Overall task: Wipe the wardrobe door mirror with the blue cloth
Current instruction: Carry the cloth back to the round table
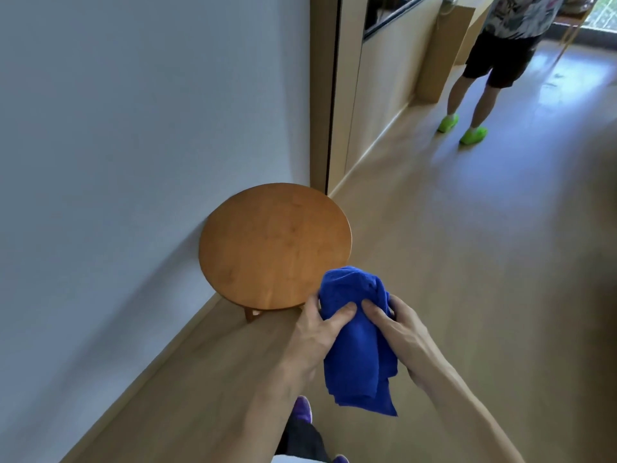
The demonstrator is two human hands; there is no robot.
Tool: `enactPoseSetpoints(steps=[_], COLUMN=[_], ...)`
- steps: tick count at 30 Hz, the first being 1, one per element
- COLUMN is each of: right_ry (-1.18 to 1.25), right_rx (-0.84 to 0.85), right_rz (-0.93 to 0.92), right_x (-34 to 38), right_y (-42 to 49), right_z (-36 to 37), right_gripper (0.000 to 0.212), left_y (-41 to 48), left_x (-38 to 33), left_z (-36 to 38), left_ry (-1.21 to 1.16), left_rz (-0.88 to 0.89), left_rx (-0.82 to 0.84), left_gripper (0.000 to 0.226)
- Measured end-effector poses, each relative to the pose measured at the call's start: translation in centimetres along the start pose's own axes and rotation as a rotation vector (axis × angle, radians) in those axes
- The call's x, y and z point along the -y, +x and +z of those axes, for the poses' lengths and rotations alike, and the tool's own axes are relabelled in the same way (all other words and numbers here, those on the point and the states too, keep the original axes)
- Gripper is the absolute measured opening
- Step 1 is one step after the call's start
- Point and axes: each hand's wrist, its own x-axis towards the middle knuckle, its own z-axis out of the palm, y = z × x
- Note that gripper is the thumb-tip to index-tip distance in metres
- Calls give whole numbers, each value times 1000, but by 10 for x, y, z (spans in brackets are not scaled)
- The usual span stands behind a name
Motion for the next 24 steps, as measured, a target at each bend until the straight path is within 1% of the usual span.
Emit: enactPoseSetpoints(steps=[5, 8, 11, 13, 17, 21, 24], right_ry=[-61, -103, -159, -210, -280, -338, -398], right_rx=[10, -12, 25, 54, 119, 238, 345], right_rz=[7, 22, 53, 62, 63, 80, 79], right_x=[17, 31, 49, 63, 86, 100, 109], right_y=[56, 94, 130, 154, 198, 235, 263], right_z=[-15, -19, -21, -18, -1, 23, 36], right_gripper=[21, 20, 23, 24, 25, 29, 31], left_y=[54, 95, 129, 148, 179, 197, 209], left_x=[-12, -25, -38, -48, -68, -77, -77], left_z=[10, 12, 7, 0, -20, -41, -51], left_ry=[-32, -43, -65, -81, -98, -137, -174], left_rz=[-9, -17, -42, -40, -22, -31, -63], left_rx=[-2, 10, 3, -4, -99, -214, -292], left_gripper=[51, 44, 50, 50, 42, 35, 38])
